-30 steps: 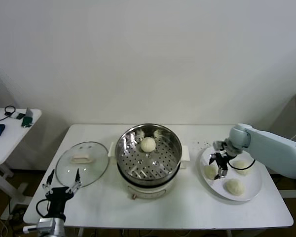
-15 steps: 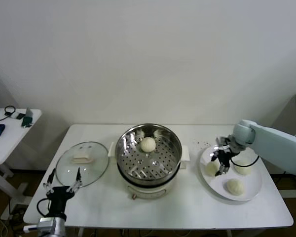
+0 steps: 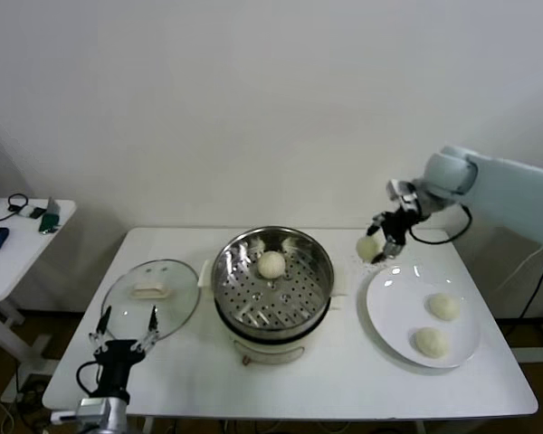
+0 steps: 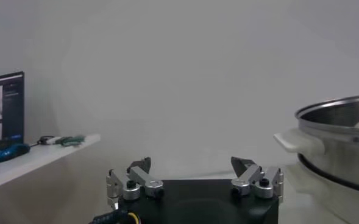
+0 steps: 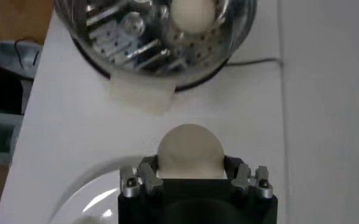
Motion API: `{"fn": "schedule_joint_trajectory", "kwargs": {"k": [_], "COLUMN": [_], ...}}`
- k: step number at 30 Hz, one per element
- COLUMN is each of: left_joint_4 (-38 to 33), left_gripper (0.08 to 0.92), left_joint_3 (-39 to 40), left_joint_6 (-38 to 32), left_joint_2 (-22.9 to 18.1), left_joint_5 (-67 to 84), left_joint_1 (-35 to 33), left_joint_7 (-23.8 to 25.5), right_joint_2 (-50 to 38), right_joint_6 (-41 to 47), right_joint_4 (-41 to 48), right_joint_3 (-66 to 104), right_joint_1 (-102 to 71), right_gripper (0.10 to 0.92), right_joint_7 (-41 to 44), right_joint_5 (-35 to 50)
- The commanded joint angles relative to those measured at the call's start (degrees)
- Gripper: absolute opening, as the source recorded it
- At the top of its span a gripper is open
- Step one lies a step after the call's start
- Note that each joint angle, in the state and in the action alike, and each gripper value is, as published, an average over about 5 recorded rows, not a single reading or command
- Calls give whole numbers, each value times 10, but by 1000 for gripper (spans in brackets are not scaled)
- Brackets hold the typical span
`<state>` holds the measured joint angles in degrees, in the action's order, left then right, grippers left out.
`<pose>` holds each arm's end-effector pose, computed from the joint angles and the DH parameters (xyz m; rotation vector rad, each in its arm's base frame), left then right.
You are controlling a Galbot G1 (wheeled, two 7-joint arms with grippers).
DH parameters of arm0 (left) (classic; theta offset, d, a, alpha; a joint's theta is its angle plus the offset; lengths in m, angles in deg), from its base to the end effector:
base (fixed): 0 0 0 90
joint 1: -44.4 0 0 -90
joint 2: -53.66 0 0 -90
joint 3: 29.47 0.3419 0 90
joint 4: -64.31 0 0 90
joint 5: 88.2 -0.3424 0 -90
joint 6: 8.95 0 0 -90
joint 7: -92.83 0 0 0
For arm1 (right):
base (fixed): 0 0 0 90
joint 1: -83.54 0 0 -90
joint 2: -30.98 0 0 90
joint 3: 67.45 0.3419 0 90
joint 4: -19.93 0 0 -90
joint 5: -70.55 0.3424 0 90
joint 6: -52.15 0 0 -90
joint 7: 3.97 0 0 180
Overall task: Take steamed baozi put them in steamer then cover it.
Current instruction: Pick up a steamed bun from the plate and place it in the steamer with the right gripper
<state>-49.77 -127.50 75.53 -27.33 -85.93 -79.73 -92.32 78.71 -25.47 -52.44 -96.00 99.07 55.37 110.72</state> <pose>0.1480 0.0748 -0.3333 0.2010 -3.0649 -0.2629 0.5452 -0.0876 -0.0104 1.4375 -1.5643 1.2261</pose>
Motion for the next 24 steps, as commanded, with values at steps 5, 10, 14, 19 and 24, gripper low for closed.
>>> {"fn": "schedule_joint_trajectory", "kwargs": {"k": [5,10,14,19,24], "left_joint_4": [-12,-21,-25,-25,-22], "left_gripper": [823,823,823,823,823], "left_joint_3": [7,8,7,5,4], "left_joint_6": [-2,-3,-4,-5,-7], "left_joint_2": [8,11,12,16,18], "left_joint_5": [-2,-4,-4,-3,-2], "left_joint_1": [-8,-15,-20,-23,-25], "left_joint_7": [4,5,6,5,5], "right_joint_2": [128,198,250,295,327], "right_joint_6": [47,60,63,61,59], "right_joint_4": [-58,-55,-40,-16,3], "right_joint_3": [-47,-37,-43,-61,-69], "right_joint_1": [106,61,29,-2,-34], "right_gripper": [696,696,696,696,696], "right_joint_7": [-57,-83,-95,-99,-102], "right_joint_5": [174,181,177,169,154]}}
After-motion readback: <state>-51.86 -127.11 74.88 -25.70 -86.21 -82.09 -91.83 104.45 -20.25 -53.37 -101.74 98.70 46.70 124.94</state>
